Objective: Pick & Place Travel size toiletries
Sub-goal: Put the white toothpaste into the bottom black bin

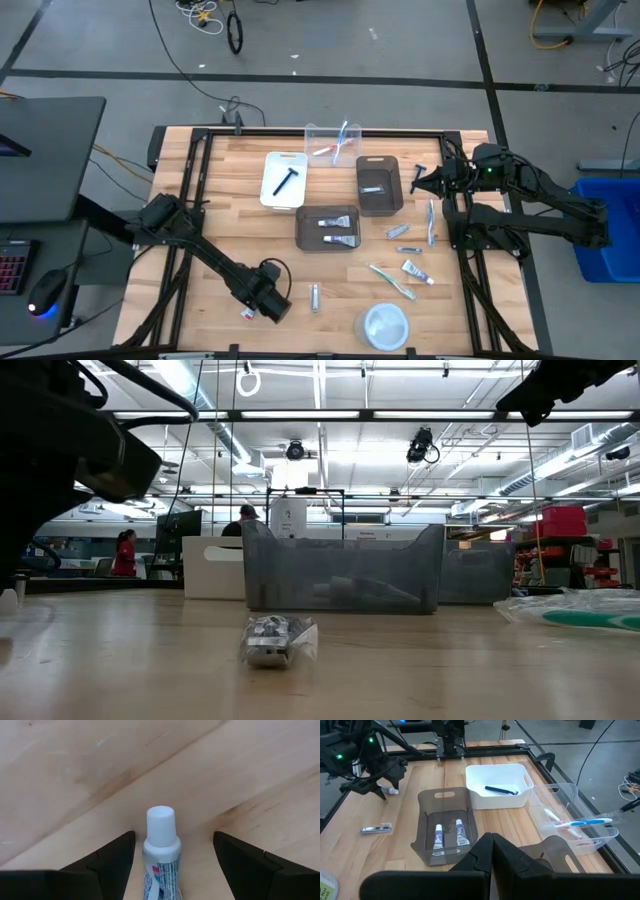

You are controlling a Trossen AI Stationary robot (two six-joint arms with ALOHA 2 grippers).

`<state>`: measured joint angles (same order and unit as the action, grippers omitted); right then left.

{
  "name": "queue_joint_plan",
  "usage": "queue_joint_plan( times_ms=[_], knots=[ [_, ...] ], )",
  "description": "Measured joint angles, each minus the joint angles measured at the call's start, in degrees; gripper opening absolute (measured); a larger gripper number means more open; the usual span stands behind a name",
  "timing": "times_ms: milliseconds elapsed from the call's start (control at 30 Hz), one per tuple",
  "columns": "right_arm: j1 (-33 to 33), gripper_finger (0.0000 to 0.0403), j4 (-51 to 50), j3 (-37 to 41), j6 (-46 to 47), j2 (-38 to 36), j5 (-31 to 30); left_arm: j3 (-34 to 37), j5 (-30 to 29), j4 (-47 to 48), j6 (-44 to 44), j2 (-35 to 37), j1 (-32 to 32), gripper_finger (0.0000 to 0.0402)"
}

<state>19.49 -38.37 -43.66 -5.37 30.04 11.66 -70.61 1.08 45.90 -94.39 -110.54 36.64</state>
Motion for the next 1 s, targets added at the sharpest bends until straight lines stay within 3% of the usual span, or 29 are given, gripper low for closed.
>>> queue_joint_plan(
  times_ms=[133,533,1000],
  knots=[
    [0.0,0.0014,0.0,0.0,0.0,0.0,0.0,0.0,0.7,0.0,-0.4,0.0,0.0,0.0269],
    [0.0,0.0013,0.0,0.0,0.0,0.0,0.0,0.0,1.4,-0.2,-0.9,0.0,0.0,0.0174],
    [0.0,0.0014,0.0,0.0,0.0,0.0,0.0,0.1,1.0,0.0,3.2,0.1,-1.2,0.0122]
  ],
)
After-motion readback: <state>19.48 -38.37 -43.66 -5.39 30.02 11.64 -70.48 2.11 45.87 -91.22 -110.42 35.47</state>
